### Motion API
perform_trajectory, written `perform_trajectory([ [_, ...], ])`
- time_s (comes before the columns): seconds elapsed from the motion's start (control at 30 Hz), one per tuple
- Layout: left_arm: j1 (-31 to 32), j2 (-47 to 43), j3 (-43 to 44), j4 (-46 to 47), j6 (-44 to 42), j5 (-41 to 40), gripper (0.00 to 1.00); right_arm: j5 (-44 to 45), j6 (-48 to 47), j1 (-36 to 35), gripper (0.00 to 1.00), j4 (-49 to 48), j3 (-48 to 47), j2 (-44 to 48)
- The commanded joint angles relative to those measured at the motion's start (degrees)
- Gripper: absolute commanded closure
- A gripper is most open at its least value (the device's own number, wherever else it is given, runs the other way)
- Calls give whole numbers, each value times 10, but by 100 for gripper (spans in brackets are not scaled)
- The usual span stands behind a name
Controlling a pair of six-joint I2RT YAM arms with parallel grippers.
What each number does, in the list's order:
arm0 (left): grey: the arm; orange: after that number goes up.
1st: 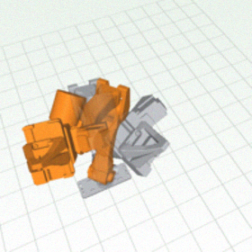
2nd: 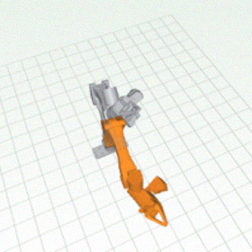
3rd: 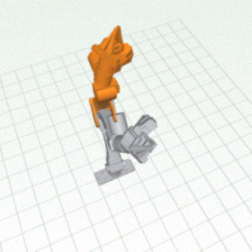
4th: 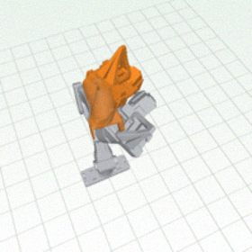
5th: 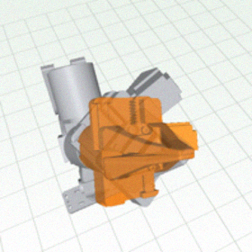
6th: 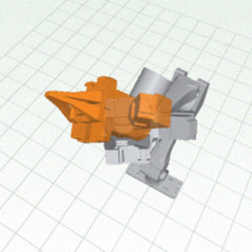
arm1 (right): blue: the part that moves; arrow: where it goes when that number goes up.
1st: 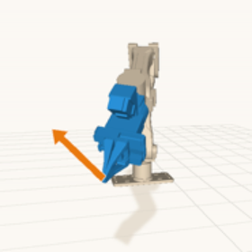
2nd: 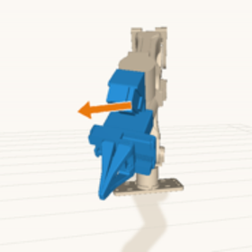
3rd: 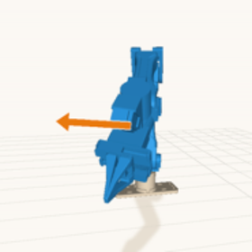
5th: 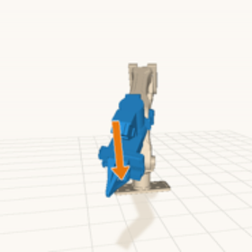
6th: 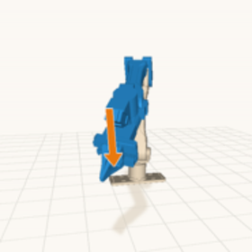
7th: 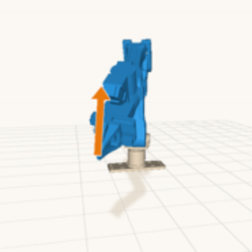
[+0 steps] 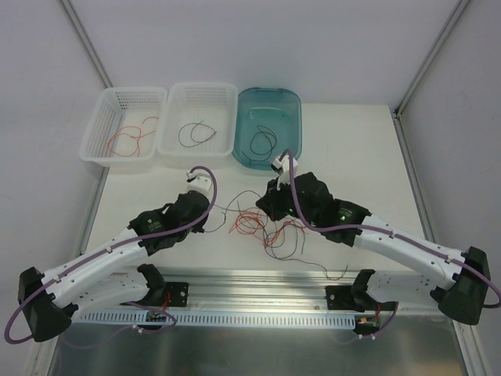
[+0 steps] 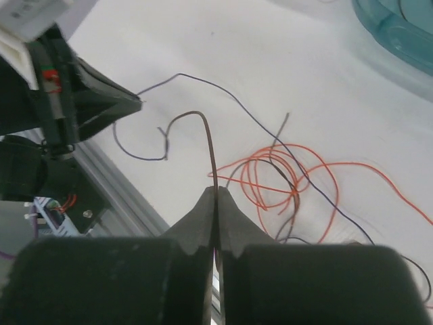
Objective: Untangle the cables
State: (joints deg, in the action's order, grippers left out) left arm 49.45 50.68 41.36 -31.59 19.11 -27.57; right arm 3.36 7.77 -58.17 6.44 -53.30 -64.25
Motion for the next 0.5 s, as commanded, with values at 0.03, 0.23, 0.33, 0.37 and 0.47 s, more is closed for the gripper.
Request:
perform_trajectory([
  [0.03, -1, -24, 6, -7, 19, 17, 100, 46, -21, 10, 99, 49, 21, -10],
  [0.23, -2, -55, 51, -7, 0, 112, 100, 4, 16, 13, 99, 23, 57, -67],
  [0.33, -1, -93, 69, -8, -6, 118, 100, 16, 33, 23, 99, 20, 63, -98],
  [0.37, -1, -106, 72, -11, -7, 114, 100, 21, 37, 28, 99, 27, 65, -102],
  [0.47, -1, -168, 88, -17, -7, 104, 100, 19, 58, 67, 99, 49, 80, -115],
])
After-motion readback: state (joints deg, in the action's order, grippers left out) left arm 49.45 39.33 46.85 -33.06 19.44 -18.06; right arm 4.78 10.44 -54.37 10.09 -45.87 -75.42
